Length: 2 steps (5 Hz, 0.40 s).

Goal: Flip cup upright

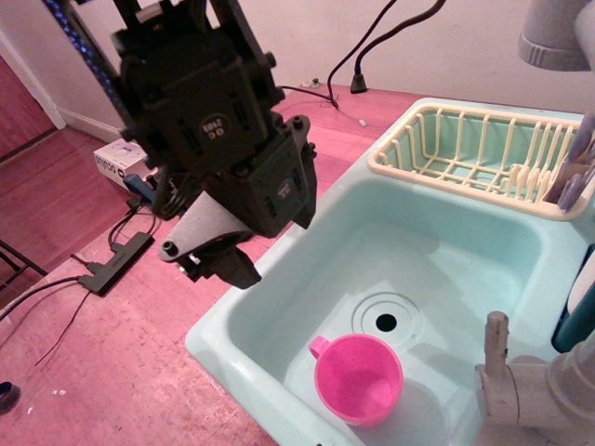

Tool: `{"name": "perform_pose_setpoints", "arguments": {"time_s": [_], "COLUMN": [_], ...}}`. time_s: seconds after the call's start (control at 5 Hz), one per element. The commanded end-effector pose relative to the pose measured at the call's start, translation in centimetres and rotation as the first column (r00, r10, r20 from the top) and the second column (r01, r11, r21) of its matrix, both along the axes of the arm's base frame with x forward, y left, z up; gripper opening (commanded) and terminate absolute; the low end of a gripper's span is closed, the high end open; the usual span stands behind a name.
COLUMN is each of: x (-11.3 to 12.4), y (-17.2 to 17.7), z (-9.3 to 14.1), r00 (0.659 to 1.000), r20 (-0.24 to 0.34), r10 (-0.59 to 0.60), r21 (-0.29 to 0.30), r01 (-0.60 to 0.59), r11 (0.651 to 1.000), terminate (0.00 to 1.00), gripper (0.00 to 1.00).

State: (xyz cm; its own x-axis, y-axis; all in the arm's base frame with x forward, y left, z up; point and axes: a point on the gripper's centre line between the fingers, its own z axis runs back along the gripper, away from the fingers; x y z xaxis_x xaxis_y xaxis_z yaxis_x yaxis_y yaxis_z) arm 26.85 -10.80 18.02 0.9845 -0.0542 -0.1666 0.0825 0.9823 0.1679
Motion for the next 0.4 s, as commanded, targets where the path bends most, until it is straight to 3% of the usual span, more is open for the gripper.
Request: {"name": "perform_pose_setpoints", "arguments": {"time_s": [0.0, 0.2], "x": [0.14, 0.14], "y": [0.37, 0.37], "z": [1.93, 1.93], "r00": [0.998, 0.998], "r20": [0.065, 0.065], "r10": [0.02, 0.02], "r21": [-0.025, -0.025], "r01": [-0.018, -0.018], "r11": [1.0, 1.0], "terminate": [0.0, 1.0], "gripper": [1.0, 1.0]}}
